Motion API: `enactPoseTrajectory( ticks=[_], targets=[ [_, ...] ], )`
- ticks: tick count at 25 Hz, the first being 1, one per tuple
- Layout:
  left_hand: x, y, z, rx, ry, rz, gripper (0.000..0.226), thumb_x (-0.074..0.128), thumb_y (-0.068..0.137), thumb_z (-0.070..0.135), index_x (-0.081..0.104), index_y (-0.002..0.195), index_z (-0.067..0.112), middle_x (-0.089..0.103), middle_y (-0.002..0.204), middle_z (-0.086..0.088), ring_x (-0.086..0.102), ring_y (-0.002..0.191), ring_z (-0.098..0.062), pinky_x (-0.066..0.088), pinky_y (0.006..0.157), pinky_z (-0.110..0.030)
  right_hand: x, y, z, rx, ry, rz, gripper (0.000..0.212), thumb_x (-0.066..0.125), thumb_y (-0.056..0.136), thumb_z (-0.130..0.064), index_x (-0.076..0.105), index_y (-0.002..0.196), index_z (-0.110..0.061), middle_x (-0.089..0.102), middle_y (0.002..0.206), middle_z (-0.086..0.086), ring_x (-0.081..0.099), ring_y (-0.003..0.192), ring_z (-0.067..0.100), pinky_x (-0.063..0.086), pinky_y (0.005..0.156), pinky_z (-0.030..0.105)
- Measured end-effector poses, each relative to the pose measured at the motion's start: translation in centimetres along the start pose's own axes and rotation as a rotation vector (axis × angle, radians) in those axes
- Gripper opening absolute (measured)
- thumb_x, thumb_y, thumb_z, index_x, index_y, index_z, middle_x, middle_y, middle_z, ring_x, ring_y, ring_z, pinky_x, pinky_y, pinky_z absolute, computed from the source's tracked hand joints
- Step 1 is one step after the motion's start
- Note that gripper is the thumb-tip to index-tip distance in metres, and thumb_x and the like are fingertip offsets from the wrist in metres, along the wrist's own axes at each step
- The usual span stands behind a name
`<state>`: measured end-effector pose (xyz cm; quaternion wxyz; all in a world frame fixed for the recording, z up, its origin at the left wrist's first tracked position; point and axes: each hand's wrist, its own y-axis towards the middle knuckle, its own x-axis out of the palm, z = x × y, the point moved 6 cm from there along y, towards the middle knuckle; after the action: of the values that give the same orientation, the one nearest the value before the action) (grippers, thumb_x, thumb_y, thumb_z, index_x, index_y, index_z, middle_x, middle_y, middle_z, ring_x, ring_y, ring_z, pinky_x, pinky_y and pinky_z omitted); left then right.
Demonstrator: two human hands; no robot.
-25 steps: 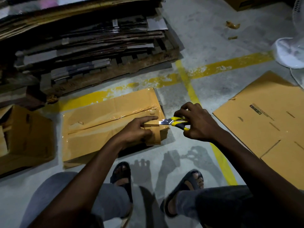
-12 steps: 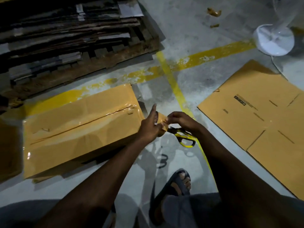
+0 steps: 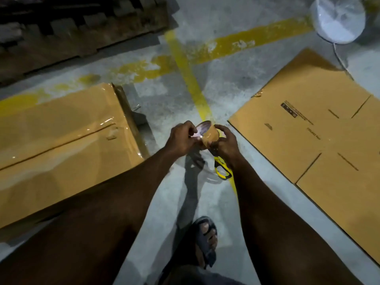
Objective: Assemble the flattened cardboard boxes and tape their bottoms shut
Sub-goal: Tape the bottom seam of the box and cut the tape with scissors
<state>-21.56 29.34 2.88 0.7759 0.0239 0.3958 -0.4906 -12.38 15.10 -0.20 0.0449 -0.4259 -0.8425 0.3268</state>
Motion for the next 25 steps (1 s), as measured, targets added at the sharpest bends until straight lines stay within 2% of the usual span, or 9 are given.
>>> enactPoseTrajectory(
  ticks=[2,5,8,12,15,16,21,23,25],
  targets=[
    [1.2,1.4,-1.0,0.042,0.143,-0.101,0.038,0.069,0.084,0.017,0.059,0.120,0.011,0.060,0.118,-0.014,0.055,0.112,-0.028,0.036,0.090,-0.026,-0.9,1.8,1.7,0.031,0.099,0.154,0.057,0.066,0.073,0.013,0.058,0.121,-0.018,0.064,0.069,0.007,0.059,0.056,0.019,0.046,0.048,0.024],
    [2.7,1.8,-2.5,0.059,0.275,-0.217,0.050,0.062,0.088,0.021,0.048,0.135,0.012,0.055,0.130,-0.015,0.048,0.124,-0.029,0.033,0.100,-0.030,-1.1,3.8,3.1,0.043,0.142,0.260,0.059,0.064,0.079,0.012,0.055,0.131,-0.013,0.067,0.092,0.012,0.063,0.080,0.026,0.052,0.054,0.027],
    [3.9,1.5,-3.7,0.033,0.283,-0.266,0.051,0.059,0.088,0.019,0.047,0.137,0.014,0.055,0.132,-0.013,0.048,0.125,-0.029,0.036,0.100,-0.031,-0.5,5.2,3.6,0.034,0.107,0.249,0.059,0.070,0.079,0.005,0.053,0.132,-0.016,0.067,0.106,0.019,0.064,0.085,0.028,0.051,0.052,0.023],
    [4.7,0.5,-4.0,0.017,0.277,-0.308,0.049,0.058,0.090,0.020,0.047,0.137,0.012,0.057,0.130,-0.014,0.049,0.124,-0.028,0.038,0.099,-0.031,0.1,5.2,3.7,-0.013,-0.006,0.217,0.066,0.076,0.078,-0.008,0.049,0.137,-0.022,0.065,0.120,0.011,0.062,0.099,0.024,0.046,0.057,0.010],
    [5.3,-0.2,-3.9,0.007,0.269,-0.347,0.050,0.055,0.092,0.023,0.045,0.140,0.010,0.054,0.136,-0.013,0.047,0.128,-0.028,0.035,0.100,-0.029,1.1,4.7,3.9,-0.038,-0.069,0.193,0.072,0.076,0.081,-0.016,0.043,0.145,-0.022,0.062,0.129,0.008,0.059,0.112,0.023,0.049,0.081,0.023],
    [5.4,-0.5,-3.9,0.005,0.270,-0.354,0.051,0.055,0.093,0.023,0.044,0.140,0.010,0.053,0.138,-0.013,0.045,0.130,-0.028,0.034,0.101,-0.028,1.3,4.6,3.8,-0.044,-0.075,0.187,0.073,0.076,0.082,-0.016,0.041,0.146,-0.021,0.061,0.130,0.008,0.058,0.113,0.023,0.049,0.082,0.026],
    [5.4,-1.3,-4.4,-0.006,0.278,-0.354,0.053,0.055,0.092,0.021,0.043,0.142,0.010,0.051,0.140,-0.013,0.045,0.131,-0.028,0.034,0.103,-0.029,0.4,4.5,3.7,-0.048,0.070,0.194,0.053,0.055,0.093,0.007,0.042,0.143,-0.005,0.056,0.122,0.018,0.061,0.096,0.029,0.048,0.052,0.011],
    [5.4,-1.4,-4.5,-0.020,0.278,-0.356,0.054,0.055,0.092,0.021,0.042,0.142,0.011,0.050,0.141,-0.012,0.044,0.131,-0.028,0.035,0.105,-0.030,0.1,4.5,4.3,-0.019,0.044,0.208,0.050,0.054,0.096,-0.001,0.043,0.144,-0.012,0.057,0.121,0.015,0.061,0.098,0.029,0.057,0.066,0.024],
    [5.6,-1.4,-4.5,-0.024,0.269,-0.365,0.054,0.054,0.092,0.022,0.041,0.143,0.012,0.050,0.141,-0.012,0.045,0.131,-0.027,0.035,0.105,-0.031,-0.2,4.5,5.3,0.026,-0.136,0.260,0.048,0.054,0.096,-0.028,0.043,0.143,-0.028,0.064,0.122,0.010,0.061,0.110,0.034,0.054,0.089,0.044]
  ],
)
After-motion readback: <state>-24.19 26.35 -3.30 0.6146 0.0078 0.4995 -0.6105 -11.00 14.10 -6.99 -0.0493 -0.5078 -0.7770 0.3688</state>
